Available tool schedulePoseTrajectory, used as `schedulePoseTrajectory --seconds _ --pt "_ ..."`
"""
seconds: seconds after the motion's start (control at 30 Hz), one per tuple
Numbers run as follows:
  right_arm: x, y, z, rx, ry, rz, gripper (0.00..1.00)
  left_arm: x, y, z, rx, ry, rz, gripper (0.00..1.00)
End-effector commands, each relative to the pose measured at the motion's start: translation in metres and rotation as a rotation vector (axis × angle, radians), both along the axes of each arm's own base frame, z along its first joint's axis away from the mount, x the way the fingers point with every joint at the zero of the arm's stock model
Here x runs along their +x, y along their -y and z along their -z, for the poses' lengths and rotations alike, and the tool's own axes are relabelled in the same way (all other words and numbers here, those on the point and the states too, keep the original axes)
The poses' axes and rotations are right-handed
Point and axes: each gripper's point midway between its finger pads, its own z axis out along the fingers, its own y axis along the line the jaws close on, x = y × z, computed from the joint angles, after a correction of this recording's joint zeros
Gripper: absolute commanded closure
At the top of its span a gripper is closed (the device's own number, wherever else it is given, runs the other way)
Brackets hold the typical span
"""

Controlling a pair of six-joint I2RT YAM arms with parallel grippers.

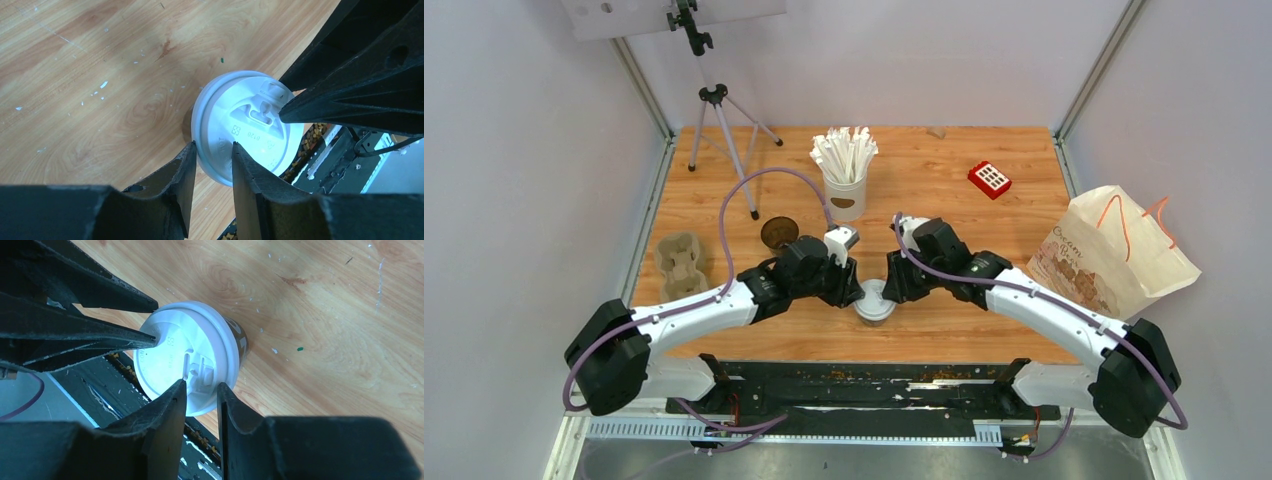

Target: Pack the takeout coffee

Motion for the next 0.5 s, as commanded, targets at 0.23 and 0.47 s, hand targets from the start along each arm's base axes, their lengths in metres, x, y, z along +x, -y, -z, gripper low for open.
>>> schedulePoseTrajectory --seconds 0.23,0.47 --pt "-0.016 0.004 0.019 0.037 -0.014 -0.019 0.69 -0.013 -0.023 0.024 0.082 -0.102 -0.069 0.60" --pt "-0.020 0.007 0.017 0.041 -0.008 -0.028 0.69 -0.012 -0.025 0.025 0.125 -0.104 -0.061 0.60"
